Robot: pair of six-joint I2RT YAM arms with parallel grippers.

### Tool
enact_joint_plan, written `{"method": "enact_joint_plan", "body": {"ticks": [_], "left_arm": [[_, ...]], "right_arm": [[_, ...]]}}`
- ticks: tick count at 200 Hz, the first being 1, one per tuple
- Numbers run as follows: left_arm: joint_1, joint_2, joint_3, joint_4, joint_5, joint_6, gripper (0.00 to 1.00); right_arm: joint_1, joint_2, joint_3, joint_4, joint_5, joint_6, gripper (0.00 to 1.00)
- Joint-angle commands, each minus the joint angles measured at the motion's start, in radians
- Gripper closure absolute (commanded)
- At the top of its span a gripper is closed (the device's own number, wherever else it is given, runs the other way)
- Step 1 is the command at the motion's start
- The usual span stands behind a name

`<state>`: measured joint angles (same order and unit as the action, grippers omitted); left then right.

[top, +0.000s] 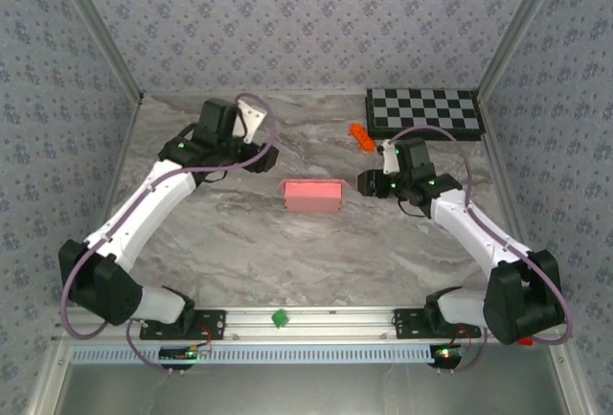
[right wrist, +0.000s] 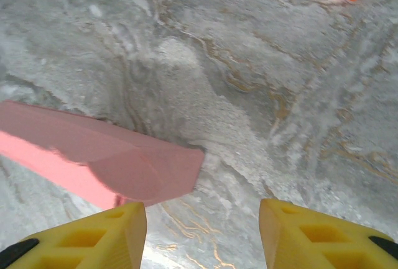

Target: Fold the paper box

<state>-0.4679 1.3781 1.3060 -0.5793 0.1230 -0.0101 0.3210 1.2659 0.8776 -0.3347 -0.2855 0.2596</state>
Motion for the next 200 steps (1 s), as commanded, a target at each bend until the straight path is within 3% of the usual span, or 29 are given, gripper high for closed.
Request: {"method": "enact_joint_plan", "body": {"ticks": [1,34,118,200], "left_arm": [[0.024,-0.027,-0.064,0.038,0.145,-0.163,0.23],[0.029,-0.021,-0.142,0.068,0.244,-0.171,0.24],[0.029,0.059,-0.215,0.158,0.373,-0.217,0.35],[0.023,0.135,-0.224,0.177,0.411,-0.235,0.47]], "right_arm": [[-0.004,0.01,0.053,-0.023,-0.109,-0.04,0.48],[0.006,0.052,0.091,-0.031,-0.187,-0.052,0.48],[0.031,0.13,0.113,-0.035,-0.177,-0.046,0.54],[0.034,0.159,0.086,-0.003,-0.206,-0.025,0.58]]}}
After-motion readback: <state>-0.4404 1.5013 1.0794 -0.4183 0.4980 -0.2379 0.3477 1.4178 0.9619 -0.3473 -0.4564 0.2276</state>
